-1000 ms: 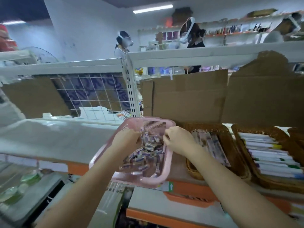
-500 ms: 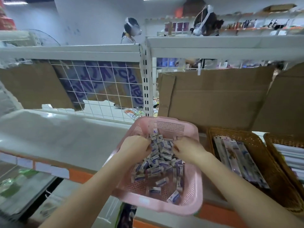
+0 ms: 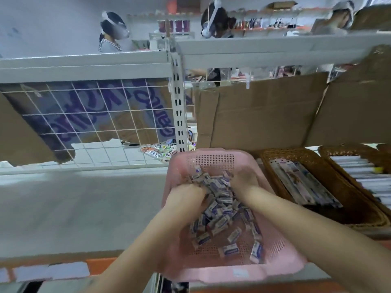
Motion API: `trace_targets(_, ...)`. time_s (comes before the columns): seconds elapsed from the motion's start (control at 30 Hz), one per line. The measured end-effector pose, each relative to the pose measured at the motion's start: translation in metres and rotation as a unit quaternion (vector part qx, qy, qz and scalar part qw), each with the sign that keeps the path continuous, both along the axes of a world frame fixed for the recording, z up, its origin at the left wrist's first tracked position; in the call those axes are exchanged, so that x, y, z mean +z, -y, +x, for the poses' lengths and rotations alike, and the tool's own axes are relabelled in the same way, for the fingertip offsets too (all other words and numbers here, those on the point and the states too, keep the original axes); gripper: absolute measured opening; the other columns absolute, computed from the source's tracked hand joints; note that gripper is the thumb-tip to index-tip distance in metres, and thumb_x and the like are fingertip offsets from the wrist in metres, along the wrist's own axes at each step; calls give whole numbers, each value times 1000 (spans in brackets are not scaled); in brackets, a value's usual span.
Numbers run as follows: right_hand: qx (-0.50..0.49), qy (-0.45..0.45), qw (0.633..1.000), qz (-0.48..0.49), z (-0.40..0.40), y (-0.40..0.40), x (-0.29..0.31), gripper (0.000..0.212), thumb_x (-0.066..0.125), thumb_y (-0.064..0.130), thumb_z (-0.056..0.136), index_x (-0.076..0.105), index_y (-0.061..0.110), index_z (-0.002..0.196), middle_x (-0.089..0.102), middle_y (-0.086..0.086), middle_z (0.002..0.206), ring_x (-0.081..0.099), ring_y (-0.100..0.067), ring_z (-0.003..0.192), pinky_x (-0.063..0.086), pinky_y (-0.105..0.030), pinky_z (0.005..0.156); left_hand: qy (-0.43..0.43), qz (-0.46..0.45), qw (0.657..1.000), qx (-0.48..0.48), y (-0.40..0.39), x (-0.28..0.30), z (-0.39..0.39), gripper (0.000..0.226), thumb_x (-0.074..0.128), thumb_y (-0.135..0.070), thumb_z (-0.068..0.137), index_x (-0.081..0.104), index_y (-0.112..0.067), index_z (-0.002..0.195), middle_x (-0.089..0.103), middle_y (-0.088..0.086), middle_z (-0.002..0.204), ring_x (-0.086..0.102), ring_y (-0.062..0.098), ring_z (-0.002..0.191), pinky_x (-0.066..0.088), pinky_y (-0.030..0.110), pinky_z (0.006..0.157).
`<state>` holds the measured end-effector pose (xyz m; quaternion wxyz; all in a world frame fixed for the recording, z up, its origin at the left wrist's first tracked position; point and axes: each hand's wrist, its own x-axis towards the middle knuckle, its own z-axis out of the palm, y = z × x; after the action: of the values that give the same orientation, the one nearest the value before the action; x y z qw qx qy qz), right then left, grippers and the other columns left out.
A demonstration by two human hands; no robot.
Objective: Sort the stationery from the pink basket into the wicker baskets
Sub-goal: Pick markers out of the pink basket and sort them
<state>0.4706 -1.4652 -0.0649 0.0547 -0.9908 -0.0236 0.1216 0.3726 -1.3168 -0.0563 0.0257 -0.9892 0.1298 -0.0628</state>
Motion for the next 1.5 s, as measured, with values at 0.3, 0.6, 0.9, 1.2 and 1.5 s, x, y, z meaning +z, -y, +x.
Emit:
trace_targets(0.3, -85, 94, 990, -54, -12, -16, -24, 48, 48, 24, 96, 40, 1, 137, 45, -16, 137, 44, -30, 126, 38, -36, 101, -28, -4, 999, -37, 2, -6, 1, 25, 45, -31, 94, 56, -10, 103, 61, 10, 105, 58, 33, 96, 34, 32, 63)
trace_targets(0.6, 66, 52, 993, -78, -17, 2, 3, 29, 45, 10, 96, 59, 6, 120, 61, -9, 108, 57, -24, 108, 39, -13, 62, -27, -44, 998, -33, 1, -3, 0, 24, 44, -32, 94, 58, -13, 93, 63, 8, 97, 59, 31, 90, 36, 30, 62)
trace_targets(0.9, 77, 30, 949, 303, -76, 43, 46, 15, 62, 28, 87, 50, 28, 78, 57, 9, 78, 54, -2, 65, 37, -9, 47, 5, -172, 984, -35, 0, 8, -5, 23, 49, -36, 92, 63, -18, 96, 68, 4, 95, 60, 25, 89, 38, 29, 63)
trace_targets(1.2, 140, -13, 897, 418, -116, 40, 43, 15, 63, 28, 90, 63, 27, 105, 67, 13, 98, 63, 2, 91, 54, -21, 79, -60, -400, 913, -55, 7, 26, -42, 11, 55, -33, 93, 58, -40, 85, 62, -24, 72, 56, -6, 66, 37, 11, 58)
trace_targets(1.5, 148, 9, 903, 403, -124, 41, 42, 17, 63, 27, 87, 60, 25, 103, 66, 12, 94, 63, 1, 84, 52, -16, 70, -21, -437, 899, -26, 17, 23, -59, 10, 56, -33, 92, 57, -37, 84, 61, -31, 74, 56, -12, 71, 36, 6, 59)
